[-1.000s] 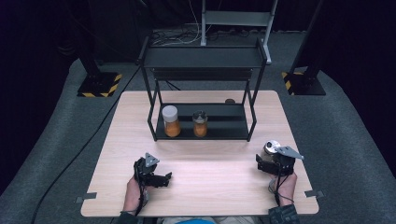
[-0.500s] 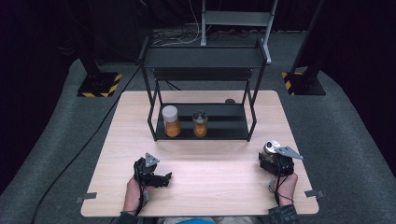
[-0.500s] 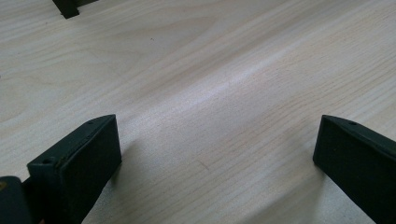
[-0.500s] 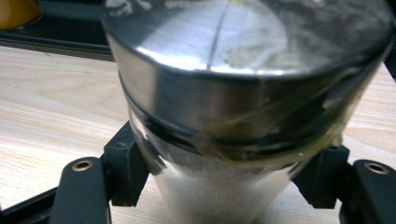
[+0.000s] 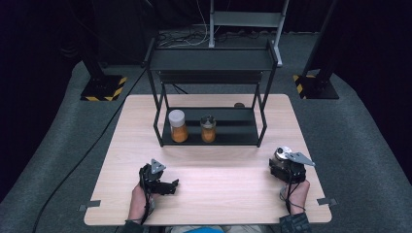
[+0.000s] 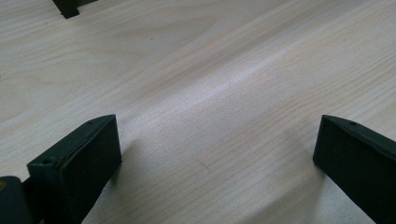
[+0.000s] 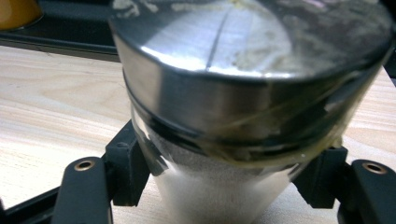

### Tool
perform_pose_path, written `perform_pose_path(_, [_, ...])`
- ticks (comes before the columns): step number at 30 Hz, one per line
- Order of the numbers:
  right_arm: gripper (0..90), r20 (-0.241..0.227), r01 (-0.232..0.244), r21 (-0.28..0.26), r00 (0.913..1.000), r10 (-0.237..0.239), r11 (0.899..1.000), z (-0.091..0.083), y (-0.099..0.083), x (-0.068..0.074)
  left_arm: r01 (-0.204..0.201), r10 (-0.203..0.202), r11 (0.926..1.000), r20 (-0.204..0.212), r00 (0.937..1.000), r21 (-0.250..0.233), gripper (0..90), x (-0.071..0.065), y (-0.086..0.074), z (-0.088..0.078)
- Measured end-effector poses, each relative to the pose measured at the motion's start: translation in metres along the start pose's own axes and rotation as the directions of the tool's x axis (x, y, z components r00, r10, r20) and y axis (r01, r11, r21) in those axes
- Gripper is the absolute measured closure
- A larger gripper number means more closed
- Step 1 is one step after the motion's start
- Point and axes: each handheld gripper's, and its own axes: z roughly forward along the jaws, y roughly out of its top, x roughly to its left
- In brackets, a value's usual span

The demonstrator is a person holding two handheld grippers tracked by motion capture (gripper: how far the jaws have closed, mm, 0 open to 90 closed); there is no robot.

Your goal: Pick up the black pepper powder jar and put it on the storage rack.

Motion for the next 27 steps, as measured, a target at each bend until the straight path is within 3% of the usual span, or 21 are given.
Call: perform_pose_path(27, [30.5, -0.028, 0.042, -0.028, 0.9987, -0.042, 0.999, -0.008, 0.012, 0.016, -0.002, 0.002, 1.0, -0.002, 1.0, -0.002, 0.4, -0.001, 0.0, 0.0])
